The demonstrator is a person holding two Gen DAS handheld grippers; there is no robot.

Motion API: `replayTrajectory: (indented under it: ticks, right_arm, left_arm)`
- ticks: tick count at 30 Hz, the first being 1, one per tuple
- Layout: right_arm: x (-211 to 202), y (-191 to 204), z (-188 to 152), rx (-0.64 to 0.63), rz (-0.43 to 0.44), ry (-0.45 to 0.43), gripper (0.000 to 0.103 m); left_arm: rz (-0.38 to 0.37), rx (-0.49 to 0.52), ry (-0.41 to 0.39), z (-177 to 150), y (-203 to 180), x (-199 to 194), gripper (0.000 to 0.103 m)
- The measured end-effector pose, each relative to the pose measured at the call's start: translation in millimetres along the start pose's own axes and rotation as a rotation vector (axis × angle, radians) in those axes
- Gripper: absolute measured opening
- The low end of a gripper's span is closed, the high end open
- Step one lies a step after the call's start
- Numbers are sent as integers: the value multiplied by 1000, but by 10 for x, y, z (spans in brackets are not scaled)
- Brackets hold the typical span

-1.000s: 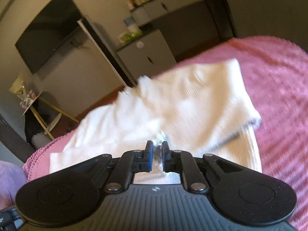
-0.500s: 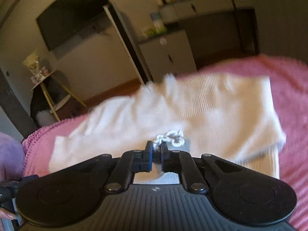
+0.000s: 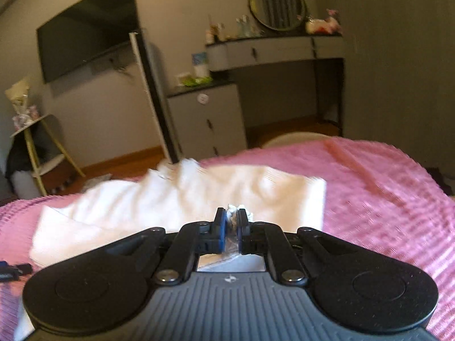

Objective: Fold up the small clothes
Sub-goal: 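Grasp the sweater edge with the right gripper and fold it inward, then open the right gripper and lift it off the folded sweater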

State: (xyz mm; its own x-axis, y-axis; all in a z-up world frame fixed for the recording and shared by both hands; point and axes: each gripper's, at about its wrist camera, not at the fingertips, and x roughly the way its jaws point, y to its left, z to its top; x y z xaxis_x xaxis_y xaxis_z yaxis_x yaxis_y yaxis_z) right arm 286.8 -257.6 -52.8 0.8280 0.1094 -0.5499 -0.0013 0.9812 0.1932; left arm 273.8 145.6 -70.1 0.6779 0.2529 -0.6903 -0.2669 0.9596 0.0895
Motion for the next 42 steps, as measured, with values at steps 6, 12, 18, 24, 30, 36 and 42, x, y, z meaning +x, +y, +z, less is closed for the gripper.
replayTrajectory:
  ticks: [6, 12, 18, 24, 30, 36, 42]
  right_arm:
    - [110, -92, -74, -17, -62, 23, 7]
    - [234, -311, -115, 147, 2, 128, 21]
    - [278, -273, -108, 121, 28, 138, 19]
    - [167, -58, -17, -82, -110, 24, 7]
    - [348, 14, -136, -192, -214, 91, 8]
    - [232, -1, -84, -104, -194, 84, 16]
    - [-7, 166, -107, -68, -123, 38, 22]
  left_arm:
    - [3, 8, 3, 18, -52, 14, 89]
    - [-9, -3, -25, 107, -73, -8, 91]
    - [-5, 4, -33, 195, -176, 4, 91]
    - [-23, -6, -42, 279, -270, -4, 92]
    - [3, 53, 16, 270, -434, 104, 92]
    - [-18, 67, 13, 206, -437, 31, 92]
    - [-13, 62, -15, 210, -455, -167, 92]
